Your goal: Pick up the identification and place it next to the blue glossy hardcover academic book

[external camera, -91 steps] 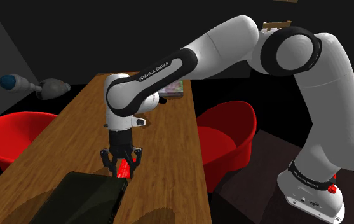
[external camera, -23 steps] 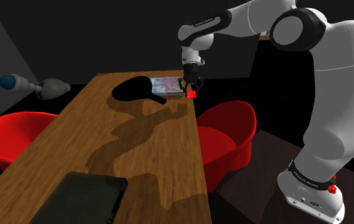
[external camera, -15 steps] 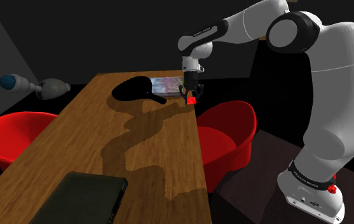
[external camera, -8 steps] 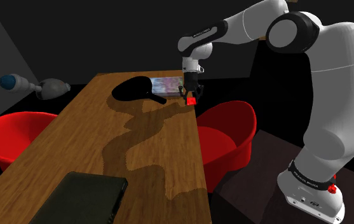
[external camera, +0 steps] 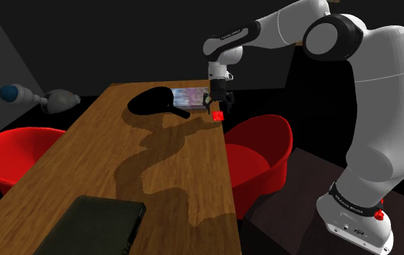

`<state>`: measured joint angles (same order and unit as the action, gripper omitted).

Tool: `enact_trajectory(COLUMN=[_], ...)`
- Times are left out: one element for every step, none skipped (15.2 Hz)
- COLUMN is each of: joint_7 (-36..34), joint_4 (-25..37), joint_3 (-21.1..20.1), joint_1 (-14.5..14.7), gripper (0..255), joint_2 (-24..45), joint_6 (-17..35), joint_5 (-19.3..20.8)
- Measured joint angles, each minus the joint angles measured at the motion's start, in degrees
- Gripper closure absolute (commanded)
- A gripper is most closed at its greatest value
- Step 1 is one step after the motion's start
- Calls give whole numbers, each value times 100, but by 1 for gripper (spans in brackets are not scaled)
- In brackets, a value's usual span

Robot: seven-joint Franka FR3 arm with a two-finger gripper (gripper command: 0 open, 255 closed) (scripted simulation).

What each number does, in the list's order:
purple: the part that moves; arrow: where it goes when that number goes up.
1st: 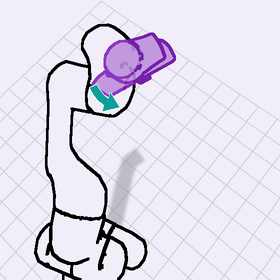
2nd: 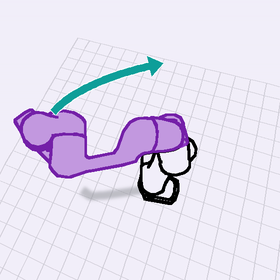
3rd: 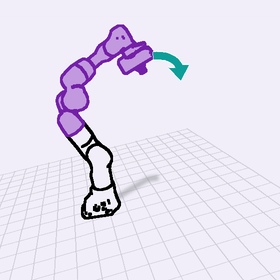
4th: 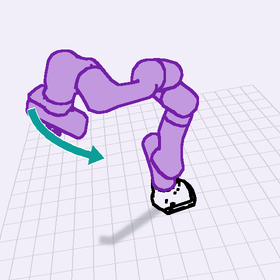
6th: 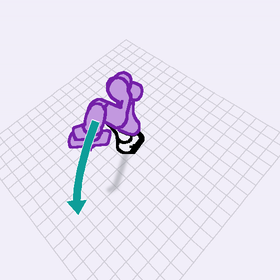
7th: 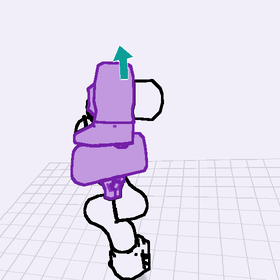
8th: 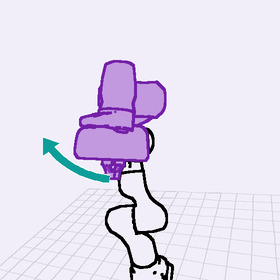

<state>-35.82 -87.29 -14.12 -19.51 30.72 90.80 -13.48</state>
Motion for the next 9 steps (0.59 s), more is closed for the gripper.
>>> enact_trajectory(joint_7=[-14, -50, -70, -81, -85, -88, -90, -91, -92], joint_4=[267, 549, 632, 695, 739, 755, 766, 771, 775], joint_3=[15, 21, 19, 18, 19, 20, 19, 19, 19], joint_1=[-19, -24, -26, -24, -24, -24, -23, -23, -22], gripper=[0, 0, 0, 0, 0, 0, 0, 0, 0], joint_2=[77, 153, 152, 168, 184, 189, 193, 196, 197], joint_6=[-192, -396, -479, -526, -557, -569, -576, -580, -582], joint_5=[26, 44, 43, 46, 50, 51, 51, 51, 52])
